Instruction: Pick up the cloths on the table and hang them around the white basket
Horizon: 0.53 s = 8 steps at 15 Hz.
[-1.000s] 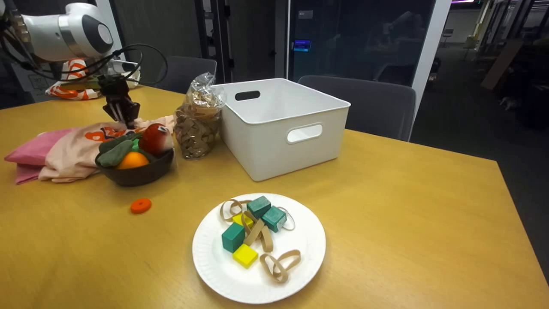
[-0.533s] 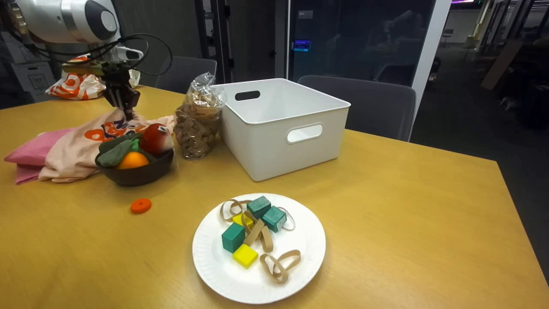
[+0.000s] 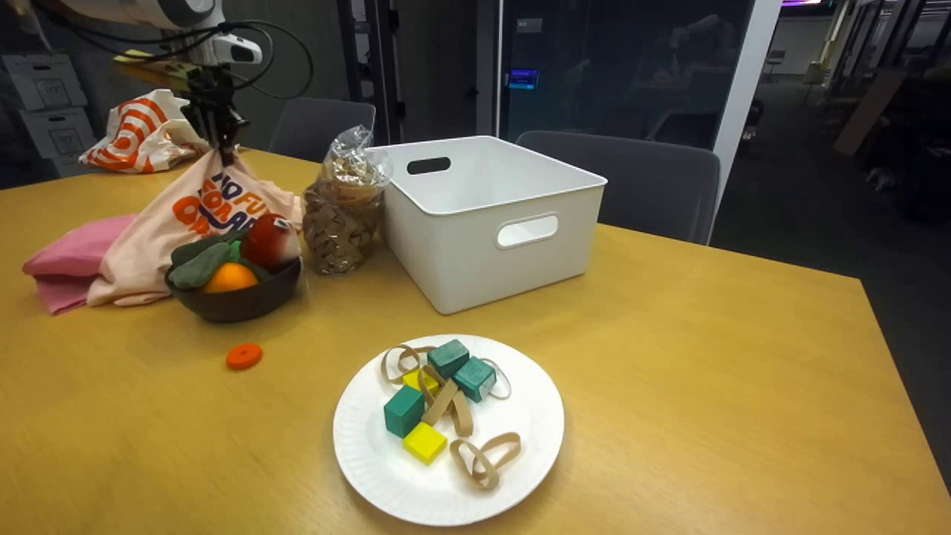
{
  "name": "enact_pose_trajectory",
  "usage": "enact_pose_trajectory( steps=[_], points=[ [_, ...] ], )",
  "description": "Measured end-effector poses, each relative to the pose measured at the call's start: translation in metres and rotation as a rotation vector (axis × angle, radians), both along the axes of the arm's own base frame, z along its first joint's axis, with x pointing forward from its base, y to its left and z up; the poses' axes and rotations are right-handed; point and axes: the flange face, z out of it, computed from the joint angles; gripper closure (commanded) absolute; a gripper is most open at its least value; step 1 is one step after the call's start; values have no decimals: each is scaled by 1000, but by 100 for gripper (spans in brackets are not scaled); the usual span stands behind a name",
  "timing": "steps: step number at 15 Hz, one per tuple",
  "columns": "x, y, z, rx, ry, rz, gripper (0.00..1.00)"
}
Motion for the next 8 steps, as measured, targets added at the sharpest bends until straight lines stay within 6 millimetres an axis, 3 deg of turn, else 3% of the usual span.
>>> enact_pose_trajectory(
  steps=[8],
  points=[
    [29,-47,73,209,-307,-145,91]
  ],
)
